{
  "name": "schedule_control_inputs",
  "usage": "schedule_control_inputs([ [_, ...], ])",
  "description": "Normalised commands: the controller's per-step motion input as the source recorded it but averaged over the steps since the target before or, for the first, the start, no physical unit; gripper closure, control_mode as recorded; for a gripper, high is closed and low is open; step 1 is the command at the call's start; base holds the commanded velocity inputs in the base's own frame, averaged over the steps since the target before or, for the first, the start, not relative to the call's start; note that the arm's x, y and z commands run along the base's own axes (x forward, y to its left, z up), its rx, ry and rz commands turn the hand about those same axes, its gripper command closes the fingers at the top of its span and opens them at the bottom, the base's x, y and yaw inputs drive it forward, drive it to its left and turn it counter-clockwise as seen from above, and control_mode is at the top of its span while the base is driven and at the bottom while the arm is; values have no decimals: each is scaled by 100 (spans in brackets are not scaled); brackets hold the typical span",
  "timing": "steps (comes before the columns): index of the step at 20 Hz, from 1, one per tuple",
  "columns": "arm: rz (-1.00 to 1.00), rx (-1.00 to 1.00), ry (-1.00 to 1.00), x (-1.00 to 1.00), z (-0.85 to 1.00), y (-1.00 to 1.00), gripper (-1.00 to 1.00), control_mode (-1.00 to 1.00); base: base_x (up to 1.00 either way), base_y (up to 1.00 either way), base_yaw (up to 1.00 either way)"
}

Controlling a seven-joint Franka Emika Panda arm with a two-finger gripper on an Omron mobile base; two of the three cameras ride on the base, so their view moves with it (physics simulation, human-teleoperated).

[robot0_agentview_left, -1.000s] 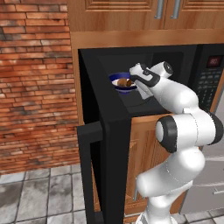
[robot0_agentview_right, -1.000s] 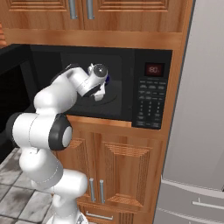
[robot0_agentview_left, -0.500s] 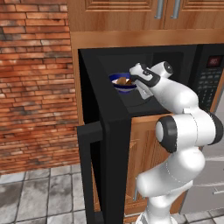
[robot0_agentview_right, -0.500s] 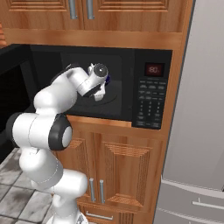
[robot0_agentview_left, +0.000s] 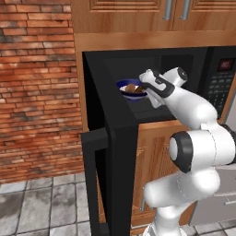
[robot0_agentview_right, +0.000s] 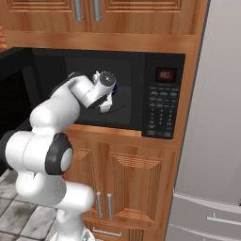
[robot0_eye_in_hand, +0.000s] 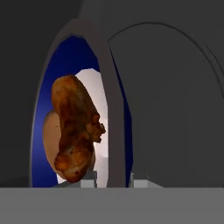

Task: The microwave is finished heating the chicken drumstick and potato. Take the bowl containing the food and place it on the dining counter.

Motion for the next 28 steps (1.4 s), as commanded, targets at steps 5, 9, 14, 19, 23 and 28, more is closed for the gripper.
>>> schedule_control_inputs([
  [5, -1, 0, -9, -74, 0, -15, 100, -100, 0, 0, 0],
  [9, -4, 0, -12, -94, 21, -17, 100, -100, 0, 0, 0],
  [14, -4, 0, -10, -100, 48, -12, 100, -100, 0, 0, 0],
  [19, -4, 0, -2, -100, 75, 0, 100, -100, 0, 0, 0],
  [23, -2, 0, 1, -100, 84, -2, 100, -100, 0, 0, 0],
  [28, 0, 0, 18, -100, 65, -19, 100, -100, 0, 0, 0],
])
